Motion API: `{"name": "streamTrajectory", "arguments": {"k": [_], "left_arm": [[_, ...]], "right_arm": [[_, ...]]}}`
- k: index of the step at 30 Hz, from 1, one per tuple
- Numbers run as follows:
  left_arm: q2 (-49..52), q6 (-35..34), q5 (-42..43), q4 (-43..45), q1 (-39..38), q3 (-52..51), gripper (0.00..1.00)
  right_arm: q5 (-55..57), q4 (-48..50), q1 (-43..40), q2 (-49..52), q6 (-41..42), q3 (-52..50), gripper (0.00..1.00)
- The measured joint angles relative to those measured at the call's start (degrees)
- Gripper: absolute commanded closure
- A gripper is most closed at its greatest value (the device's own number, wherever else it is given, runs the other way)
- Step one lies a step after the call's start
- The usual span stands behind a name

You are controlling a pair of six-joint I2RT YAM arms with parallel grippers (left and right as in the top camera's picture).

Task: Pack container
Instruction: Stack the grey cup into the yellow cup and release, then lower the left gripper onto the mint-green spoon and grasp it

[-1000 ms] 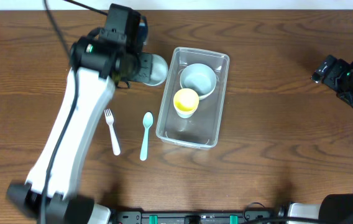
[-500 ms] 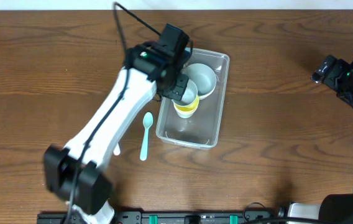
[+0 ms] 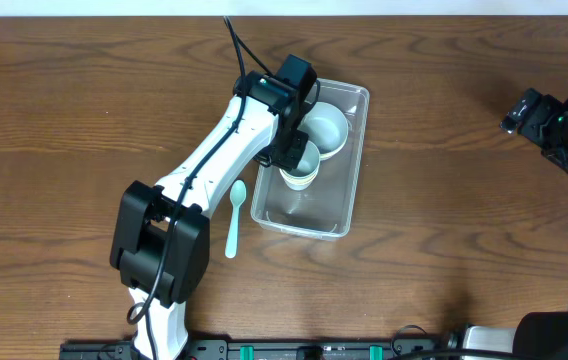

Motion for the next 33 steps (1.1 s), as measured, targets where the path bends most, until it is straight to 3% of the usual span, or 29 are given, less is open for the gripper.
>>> {"name": "streamTrajectory", "arguments": {"k": [10,11,13,19,28,33], "left_arm": [[-11.69,-1.31,-2.62,-1.79,0.00,1.92,0.45],[-13.31,-1.31,-3.52,-2.64,0.02,2.49,0.48],[-15.34,-1.75,-4.74,-4.31,0.22,3.21,0.94],[-15.21,-1.70,-6.67,-4.96,1.75,-0.87,0.94],[-11.91,-3.21,-7.02,4.33,4.55,-16.87,0.94],[-11.91,-3.89,-4.00,6.95,4.94,-20.02,0.94]], "right_arm": [[0.00,0.02,0.00,0.00,0.00,0.00,0.01],[0.00,0.00,0.00,0.00,0.00,0.00,0.01],[0.00,0.02,0.00,0.00,0.00,0.00,0.01],[0.00,0.02,0.00,0.00,0.00,0.00,0.01],[0.00,0.00,0.00,0.00,0.00,-0.02,0.01],[0.00,0.00,0.00,0.00,0.00,-0.02,0.01]]}}
